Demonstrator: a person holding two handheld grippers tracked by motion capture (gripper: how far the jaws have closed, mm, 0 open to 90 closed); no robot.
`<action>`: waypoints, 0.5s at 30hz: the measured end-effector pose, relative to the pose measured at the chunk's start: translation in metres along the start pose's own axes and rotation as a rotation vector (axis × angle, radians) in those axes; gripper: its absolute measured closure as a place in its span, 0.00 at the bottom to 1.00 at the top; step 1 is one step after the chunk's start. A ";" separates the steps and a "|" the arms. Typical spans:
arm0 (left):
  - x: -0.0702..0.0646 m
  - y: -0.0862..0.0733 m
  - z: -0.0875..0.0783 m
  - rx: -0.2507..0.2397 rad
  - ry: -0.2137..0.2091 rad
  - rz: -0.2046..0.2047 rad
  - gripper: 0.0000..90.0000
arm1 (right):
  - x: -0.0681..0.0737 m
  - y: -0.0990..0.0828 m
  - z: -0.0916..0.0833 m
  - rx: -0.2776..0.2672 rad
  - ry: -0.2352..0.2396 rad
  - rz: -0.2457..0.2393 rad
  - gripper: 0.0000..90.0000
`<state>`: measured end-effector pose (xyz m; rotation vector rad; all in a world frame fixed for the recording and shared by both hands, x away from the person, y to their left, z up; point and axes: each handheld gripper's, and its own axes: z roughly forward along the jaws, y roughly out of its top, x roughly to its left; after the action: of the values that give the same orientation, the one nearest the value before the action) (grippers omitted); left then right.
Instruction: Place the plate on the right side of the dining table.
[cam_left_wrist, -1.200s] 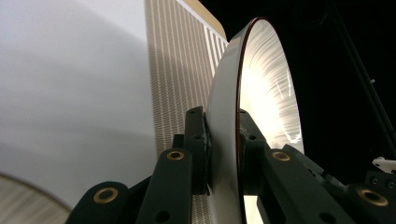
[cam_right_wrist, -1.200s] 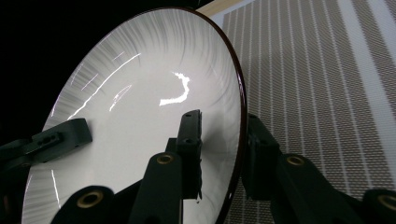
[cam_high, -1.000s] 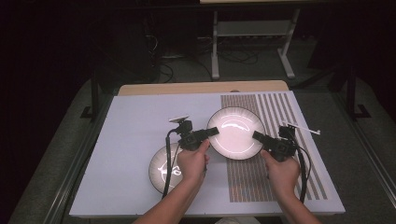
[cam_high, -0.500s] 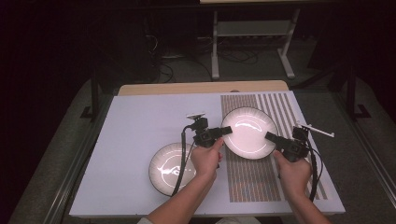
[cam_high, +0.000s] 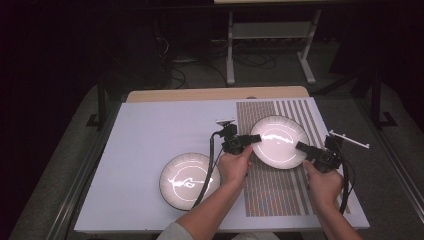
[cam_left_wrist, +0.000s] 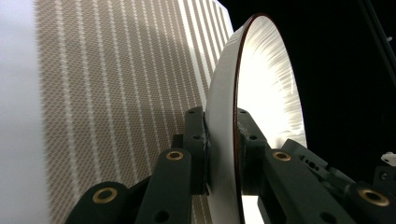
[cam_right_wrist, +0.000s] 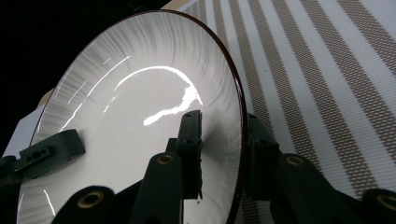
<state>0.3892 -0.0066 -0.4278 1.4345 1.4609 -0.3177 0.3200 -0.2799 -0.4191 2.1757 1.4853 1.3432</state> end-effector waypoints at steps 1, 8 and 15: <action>0.000 0.000 0.003 0.004 -0.003 0.002 0.87 | -0.002 0.001 0.000 -0.004 -0.003 -0.004 0.79; 0.003 -0.001 0.023 0.016 0.014 0.008 0.86 | -0.020 0.006 0.010 -0.005 -0.028 0.006 0.79; 0.012 -0.002 0.037 0.030 0.025 -0.020 0.86 | -0.027 0.009 0.022 0.015 -0.056 -0.007 0.80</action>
<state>0.4069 -0.0280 -0.4548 1.4530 1.4971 -0.3362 0.3398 -0.2992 -0.4412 2.1966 1.4858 1.2626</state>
